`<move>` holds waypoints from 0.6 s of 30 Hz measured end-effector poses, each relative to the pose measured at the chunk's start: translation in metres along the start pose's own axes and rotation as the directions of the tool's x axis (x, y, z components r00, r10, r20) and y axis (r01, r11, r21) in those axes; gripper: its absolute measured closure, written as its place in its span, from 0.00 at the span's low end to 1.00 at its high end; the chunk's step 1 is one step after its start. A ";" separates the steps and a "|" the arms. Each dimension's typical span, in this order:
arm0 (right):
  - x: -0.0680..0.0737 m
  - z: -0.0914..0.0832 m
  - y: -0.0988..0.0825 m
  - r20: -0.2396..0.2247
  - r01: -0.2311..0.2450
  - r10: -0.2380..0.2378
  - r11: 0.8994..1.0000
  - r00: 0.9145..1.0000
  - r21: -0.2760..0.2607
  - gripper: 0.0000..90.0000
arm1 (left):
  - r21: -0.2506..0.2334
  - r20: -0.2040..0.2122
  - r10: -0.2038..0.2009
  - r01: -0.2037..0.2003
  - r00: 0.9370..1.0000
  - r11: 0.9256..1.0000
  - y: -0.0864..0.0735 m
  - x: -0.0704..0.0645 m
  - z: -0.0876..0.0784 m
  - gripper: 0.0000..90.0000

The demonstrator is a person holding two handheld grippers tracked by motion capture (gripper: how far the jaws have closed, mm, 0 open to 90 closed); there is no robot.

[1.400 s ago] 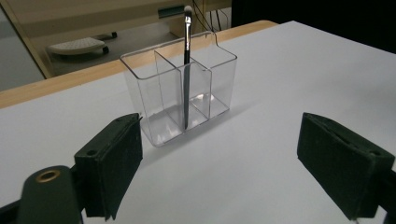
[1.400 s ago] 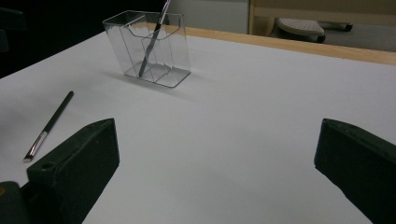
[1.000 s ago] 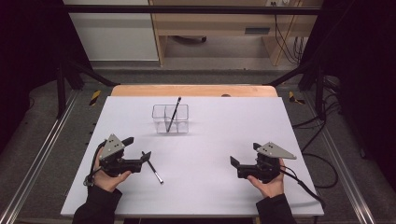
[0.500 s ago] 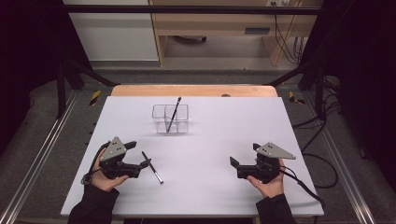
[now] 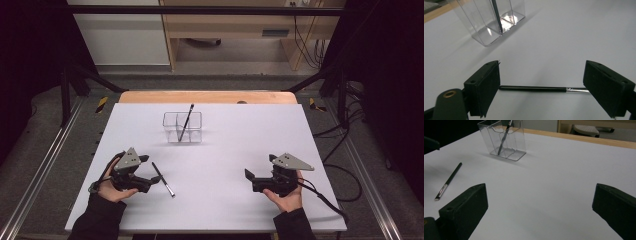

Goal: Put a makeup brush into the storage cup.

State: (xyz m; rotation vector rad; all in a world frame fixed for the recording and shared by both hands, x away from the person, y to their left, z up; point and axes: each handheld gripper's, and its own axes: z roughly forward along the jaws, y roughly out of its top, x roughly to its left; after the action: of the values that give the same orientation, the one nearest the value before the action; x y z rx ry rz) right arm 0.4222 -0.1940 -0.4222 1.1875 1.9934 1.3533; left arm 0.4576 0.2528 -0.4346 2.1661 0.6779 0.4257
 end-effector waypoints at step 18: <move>0.001 0.002 -0.001 -0.001 0.000 0.000 1.000 1.000 0.006 0.01 | 0.125 0.076 0.073 -0.082 0.994 0.989 -0.005 -0.005 0.027 0.15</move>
State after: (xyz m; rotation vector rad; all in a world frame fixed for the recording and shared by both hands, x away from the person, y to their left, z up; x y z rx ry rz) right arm 0.4230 -0.1925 -0.4239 1.1895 1.9998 1.3482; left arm 0.4658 0.2368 -0.4553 2.3236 0.5972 0.3525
